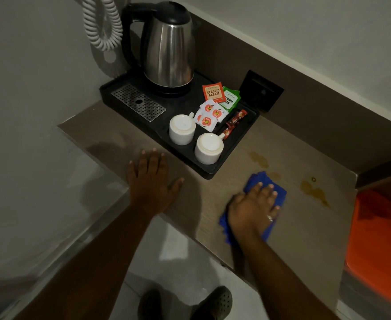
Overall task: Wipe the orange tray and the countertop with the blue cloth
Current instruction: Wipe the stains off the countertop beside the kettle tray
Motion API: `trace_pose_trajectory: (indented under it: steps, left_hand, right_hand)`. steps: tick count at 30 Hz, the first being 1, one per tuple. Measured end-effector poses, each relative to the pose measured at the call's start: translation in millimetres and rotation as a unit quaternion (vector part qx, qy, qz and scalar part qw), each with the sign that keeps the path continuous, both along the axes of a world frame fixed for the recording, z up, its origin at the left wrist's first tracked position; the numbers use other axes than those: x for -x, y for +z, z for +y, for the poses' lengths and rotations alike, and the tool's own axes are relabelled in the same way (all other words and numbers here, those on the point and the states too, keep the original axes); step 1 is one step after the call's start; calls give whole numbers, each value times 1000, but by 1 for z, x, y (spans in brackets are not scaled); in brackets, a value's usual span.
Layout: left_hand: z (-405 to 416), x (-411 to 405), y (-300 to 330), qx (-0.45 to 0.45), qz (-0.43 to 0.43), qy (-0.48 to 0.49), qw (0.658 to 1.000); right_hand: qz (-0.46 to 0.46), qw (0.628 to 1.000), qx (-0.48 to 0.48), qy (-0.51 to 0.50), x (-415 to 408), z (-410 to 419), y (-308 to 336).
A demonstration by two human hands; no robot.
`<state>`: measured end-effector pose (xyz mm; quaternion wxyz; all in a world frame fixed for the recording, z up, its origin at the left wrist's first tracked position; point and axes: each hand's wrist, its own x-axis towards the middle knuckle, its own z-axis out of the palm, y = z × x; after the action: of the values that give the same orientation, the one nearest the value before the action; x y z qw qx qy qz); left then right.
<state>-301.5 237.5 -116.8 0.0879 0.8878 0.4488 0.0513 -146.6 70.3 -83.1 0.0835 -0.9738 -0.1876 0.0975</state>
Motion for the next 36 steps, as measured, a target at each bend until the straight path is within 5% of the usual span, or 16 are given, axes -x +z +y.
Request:
trace_pose_trajectory:
  steps: [6,9,12,16,21,24,30,34,36]
  left_hand:
    - [1,-2,3,9,6,-4,1000]
    - [4,3,5,4,14,-7,1000]
    - [6,8,7,4,13,-7,1000]
    - [6,8,8,13,6,-14,1000]
    - [4,8,9,5,7,-7,1000]
    - [0,6,8,5,6,-6,1000]
    - [-21,-7,7,19,12,-9,1000]
    - [-31,-16,6,34,2,16,999]
    - [-35,-23,7,46,-5,44,998]
  right_hand:
    - [-6,935,-21,353,47,-23,-5]
    - [-14,894,3,448,17,-78,-2]
    - [10,936,3,352,-26,-146,-4]
    - [-9,995,2,101,-43,-209,-4]
    - [-15,987,3,-163,-12,-162,-7]
    - [29,974,-9,-225,1,-112,-2]
    - [-20,991,-38,126,53,-19,-14]
    - [-37,947,2,319,44,-59,-11]
    - [-11,943,-28,333,28,-104,-8]
